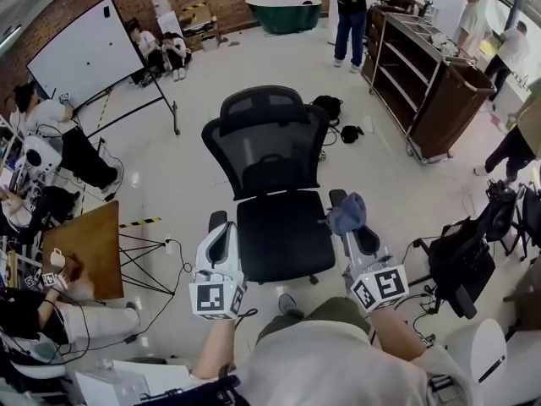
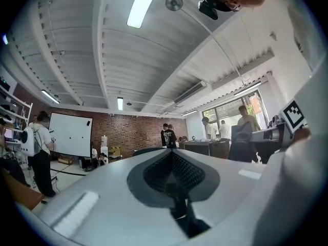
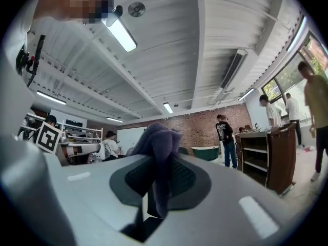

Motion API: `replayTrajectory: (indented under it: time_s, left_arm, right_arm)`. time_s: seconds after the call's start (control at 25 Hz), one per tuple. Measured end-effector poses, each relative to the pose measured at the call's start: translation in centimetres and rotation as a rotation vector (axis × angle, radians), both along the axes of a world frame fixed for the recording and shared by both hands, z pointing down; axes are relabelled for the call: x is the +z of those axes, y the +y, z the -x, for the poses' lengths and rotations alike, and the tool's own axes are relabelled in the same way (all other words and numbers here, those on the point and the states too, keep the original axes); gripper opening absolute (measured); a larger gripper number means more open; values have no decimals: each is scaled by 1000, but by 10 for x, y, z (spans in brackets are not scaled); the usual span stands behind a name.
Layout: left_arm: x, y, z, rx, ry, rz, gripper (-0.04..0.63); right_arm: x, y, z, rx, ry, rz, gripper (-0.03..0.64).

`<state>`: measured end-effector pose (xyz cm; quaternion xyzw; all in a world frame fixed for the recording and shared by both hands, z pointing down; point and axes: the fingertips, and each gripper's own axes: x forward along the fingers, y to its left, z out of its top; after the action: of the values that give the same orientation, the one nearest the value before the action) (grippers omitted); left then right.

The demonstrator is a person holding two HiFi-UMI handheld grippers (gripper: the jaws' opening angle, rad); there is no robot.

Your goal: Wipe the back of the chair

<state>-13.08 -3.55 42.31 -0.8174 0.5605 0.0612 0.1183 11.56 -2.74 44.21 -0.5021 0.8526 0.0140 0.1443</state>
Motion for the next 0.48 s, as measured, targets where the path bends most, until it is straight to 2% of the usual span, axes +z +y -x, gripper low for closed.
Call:
replayTrajectory:
  time_s: [0.2, 0.32, 0.4, 0.48]
  left_arm:
    - [-3, -49, 10, 2, 14, 19, 67]
    - [-4, -58, 26, -41, 44, 9, 67]
    - [-2, -57, 34, -55, 64, 13, 67]
    - [5, -58, 42, -74, 85, 43, 67]
  right_arm:
    - [16, -95, 46, -71, 20, 60, 48]
    - [45, -206, 124, -130, 73, 85, 48]
    - [43, -290, 184, -140, 101, 62, 48]
    - [52, -361, 230, -132, 129, 143, 48]
